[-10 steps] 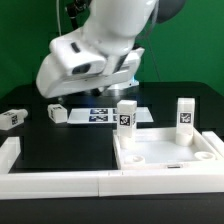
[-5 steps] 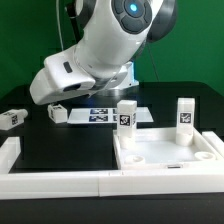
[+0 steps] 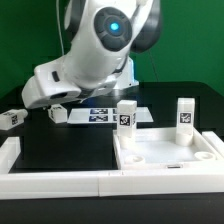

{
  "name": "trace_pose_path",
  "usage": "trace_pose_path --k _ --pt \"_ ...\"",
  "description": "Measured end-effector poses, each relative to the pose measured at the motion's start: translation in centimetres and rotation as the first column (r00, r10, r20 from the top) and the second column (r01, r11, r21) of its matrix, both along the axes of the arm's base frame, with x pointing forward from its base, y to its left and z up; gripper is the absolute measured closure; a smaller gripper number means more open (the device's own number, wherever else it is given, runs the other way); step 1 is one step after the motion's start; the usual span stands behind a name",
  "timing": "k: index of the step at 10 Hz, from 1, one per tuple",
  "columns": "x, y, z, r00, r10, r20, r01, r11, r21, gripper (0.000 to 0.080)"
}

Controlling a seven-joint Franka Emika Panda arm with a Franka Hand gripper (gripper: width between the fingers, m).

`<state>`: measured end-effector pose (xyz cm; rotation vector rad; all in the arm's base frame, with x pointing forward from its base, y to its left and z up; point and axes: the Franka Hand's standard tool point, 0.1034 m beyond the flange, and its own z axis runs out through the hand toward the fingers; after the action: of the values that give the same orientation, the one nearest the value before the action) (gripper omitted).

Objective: Assemble square table

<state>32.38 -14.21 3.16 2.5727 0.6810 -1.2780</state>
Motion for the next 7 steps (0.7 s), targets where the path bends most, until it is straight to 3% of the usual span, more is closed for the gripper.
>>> trace_pose_path --k 1,5,7 --pt "-0.9 -0.1 -0.4 1.000 -0.007 -0.009 0.007 1.000 -0.004 0.0151" --pt "-0.6 0.0 -0.5 1.000 0.001 -0.008 -0.001 1.000 -0.001 0.0151" --pt "-1.1 -0.4 -1.7 0.999 0.009 -0.041 -0.009 1.000 -0.018 0.0151"
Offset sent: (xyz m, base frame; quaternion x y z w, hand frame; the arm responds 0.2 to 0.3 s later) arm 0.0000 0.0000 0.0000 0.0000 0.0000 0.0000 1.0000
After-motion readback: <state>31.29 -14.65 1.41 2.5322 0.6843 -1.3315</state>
